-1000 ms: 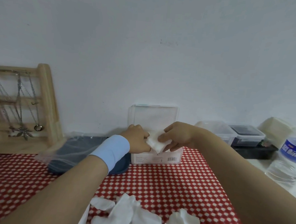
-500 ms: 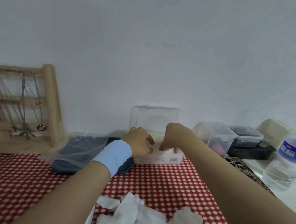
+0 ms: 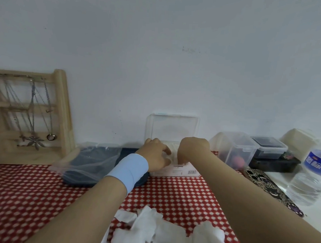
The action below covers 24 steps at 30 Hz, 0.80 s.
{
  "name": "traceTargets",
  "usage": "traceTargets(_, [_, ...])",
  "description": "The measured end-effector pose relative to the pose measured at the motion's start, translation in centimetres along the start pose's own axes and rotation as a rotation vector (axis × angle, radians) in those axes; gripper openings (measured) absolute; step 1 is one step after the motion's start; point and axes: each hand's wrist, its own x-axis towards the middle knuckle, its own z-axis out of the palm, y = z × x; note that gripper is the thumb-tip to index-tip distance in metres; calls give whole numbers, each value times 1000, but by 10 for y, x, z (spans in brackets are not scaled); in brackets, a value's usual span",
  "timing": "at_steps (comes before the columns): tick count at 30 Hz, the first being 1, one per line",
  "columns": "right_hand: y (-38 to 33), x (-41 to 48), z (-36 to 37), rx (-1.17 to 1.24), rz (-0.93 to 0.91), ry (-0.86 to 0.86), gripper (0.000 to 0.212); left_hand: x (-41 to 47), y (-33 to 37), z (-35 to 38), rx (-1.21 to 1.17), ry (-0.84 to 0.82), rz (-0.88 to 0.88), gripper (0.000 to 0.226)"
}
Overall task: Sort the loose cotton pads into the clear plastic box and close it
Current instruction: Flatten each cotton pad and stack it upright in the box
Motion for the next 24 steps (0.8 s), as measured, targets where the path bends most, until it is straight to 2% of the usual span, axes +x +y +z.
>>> traceTargets(4, [8,-3,-17,196,-35,-233,49,0,-5,2,-42,46,9,42])
traceTargets(8, [0,4,-7,275,-7,-192,34,4,-8,6,-124,64,4,49])
traceTargets(10, [-9,4,-1,298,-42,-208,35,4,-10,7,-135,69,6,54])
traceTargets(15, [6,-3,-11,432,-66,-249,26,-2,-15,8,-58,83,55,57])
traceTargets(17, [9,-7,-15,379,-108,-267,31,-3,-17,12,-2,34,71,61])
traceTargets(19, [3,-15,-16,315,-161,-265,24,-5,-17,18,22,-44,57,64])
traceTargets(21, [2,-5,0,351,-141,-186,25,-6,-18,24,59,-75,42,64])
traceTargets(23, [9,2,14,639,-34,-47,18,-5,-17,28,135,-63,21,65])
traceTargets(24, [16,2,21,718,-5,84,19,-4,-16,28,177,-50,8,66])
